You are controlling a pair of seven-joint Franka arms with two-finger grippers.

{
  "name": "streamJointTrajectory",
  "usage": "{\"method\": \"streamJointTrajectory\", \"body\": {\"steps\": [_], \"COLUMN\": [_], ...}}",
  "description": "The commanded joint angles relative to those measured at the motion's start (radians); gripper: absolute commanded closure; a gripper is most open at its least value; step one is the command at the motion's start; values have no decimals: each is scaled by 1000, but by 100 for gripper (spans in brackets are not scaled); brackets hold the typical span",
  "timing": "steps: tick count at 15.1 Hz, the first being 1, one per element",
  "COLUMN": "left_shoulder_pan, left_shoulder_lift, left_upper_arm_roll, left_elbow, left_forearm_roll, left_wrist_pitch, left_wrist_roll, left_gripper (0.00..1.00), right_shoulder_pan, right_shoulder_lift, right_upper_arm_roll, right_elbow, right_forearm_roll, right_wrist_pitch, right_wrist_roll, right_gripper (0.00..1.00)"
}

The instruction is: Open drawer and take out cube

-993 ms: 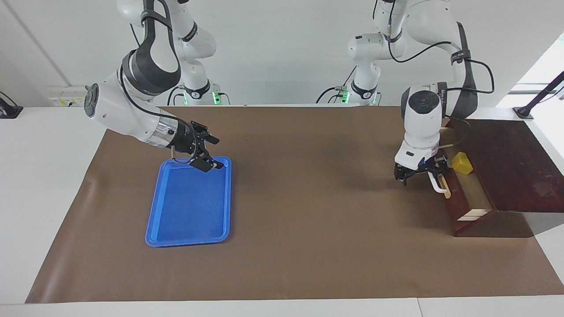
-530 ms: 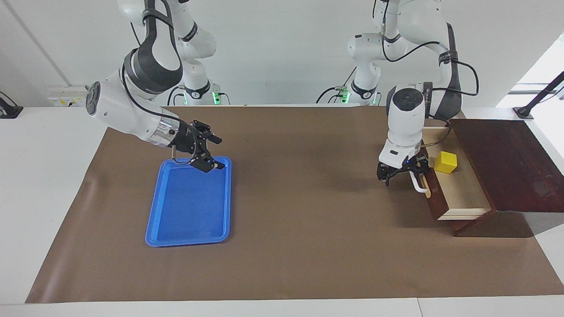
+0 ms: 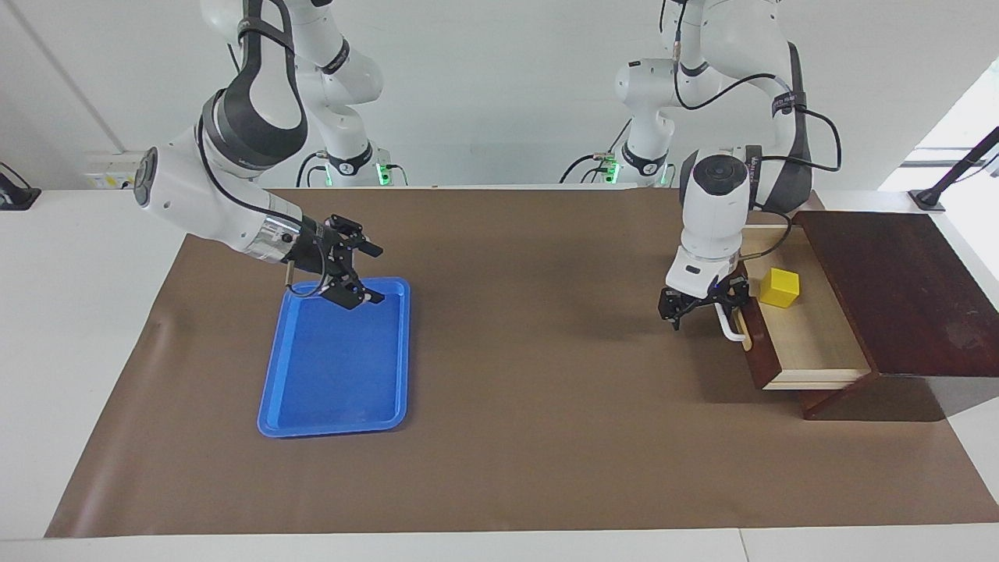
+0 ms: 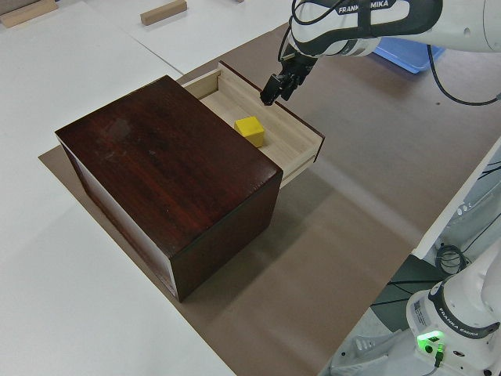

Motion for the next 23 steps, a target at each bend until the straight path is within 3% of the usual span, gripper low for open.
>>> {"method": "streamJointTrajectory", "body": {"steps": [1,7,10,17,20,23], "left_shoulder_pan": [-43,-33,-32,-24,90,204], "left_shoulder_lift": [18,23,53,56,18,-19], "left_upper_arm_roll": [1,3,3,12,16,15], "left_elbow": [15,35,168,358,420,406], "left_forearm_roll": [-36,-36,-36,-91,-213,-238], "left_wrist_pitch": [-5,-41,-179,-394,-494,-496], "left_wrist_roll": [-34,-33,-30,-34,-74,-200], "left_gripper": [0,0,0,0,0,0], "right_shoulder_pan": [-7,1,-2,22,22,22], "right_shoulder_lift": [-24,-24,-24,-26,-26,-26], "right_upper_arm_roll": [7,6,6,6,6,7], "right_elbow": [-29,-27,-26,-29,-29,-27], "right_forearm_roll": [27,27,26,26,26,26], "right_wrist_pitch": [3,4,-8,-2,-2,-6], "right_wrist_roll": [13,59,56,59,61,61], "right_gripper": [0,0,0,0,0,0]}}
